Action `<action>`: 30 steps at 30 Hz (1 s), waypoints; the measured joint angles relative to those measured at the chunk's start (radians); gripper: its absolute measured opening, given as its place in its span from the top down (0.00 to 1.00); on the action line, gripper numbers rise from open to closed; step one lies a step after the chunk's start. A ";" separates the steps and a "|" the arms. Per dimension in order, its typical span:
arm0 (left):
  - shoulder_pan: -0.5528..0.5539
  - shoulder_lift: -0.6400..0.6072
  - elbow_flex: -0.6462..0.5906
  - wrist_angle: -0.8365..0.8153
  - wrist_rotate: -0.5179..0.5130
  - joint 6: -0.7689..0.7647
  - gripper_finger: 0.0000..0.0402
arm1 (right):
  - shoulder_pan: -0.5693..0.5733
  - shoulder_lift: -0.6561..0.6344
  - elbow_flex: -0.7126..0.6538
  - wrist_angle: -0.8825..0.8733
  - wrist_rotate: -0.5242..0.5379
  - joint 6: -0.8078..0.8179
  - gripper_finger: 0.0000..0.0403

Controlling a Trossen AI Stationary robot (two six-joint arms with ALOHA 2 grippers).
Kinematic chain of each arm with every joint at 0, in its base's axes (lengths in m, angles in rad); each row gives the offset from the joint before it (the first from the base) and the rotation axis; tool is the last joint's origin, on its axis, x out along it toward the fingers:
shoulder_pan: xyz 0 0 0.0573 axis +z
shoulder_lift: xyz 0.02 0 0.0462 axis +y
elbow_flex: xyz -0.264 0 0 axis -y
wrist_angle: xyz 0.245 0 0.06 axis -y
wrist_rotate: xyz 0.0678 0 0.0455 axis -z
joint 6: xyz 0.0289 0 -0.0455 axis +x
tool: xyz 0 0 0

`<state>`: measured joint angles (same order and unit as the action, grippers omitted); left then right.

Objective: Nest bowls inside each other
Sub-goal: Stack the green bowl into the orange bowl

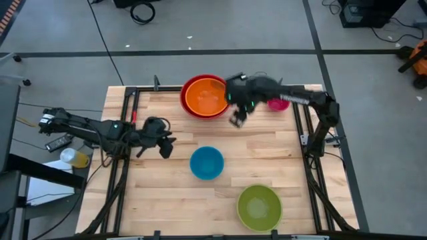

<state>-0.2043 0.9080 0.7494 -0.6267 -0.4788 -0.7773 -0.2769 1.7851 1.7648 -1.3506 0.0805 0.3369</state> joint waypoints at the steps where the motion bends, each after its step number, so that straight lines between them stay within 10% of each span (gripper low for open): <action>1: -0.006 0.017 0.000 0.017 0.016 0.016 0.57 | 0.039 -0.022 -0.042 0.005 -0.018 0.023 0.52; 16: -0.049 0.231 0.001 0.350 0.206 0.289 0.57 | 0.637 -0.253 -0.578 0.264 -0.206 0.361 0.52; 30: -0.035 0.253 0.001 0.360 0.257 0.294 0.57 | 0.802 -0.108 -0.662 0.466 -0.156 0.587 0.55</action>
<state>-0.2393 1.1606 0.7502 -0.2668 -0.2217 -0.4829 0.5251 1.6775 1.1027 -0.8848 -0.0758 0.9235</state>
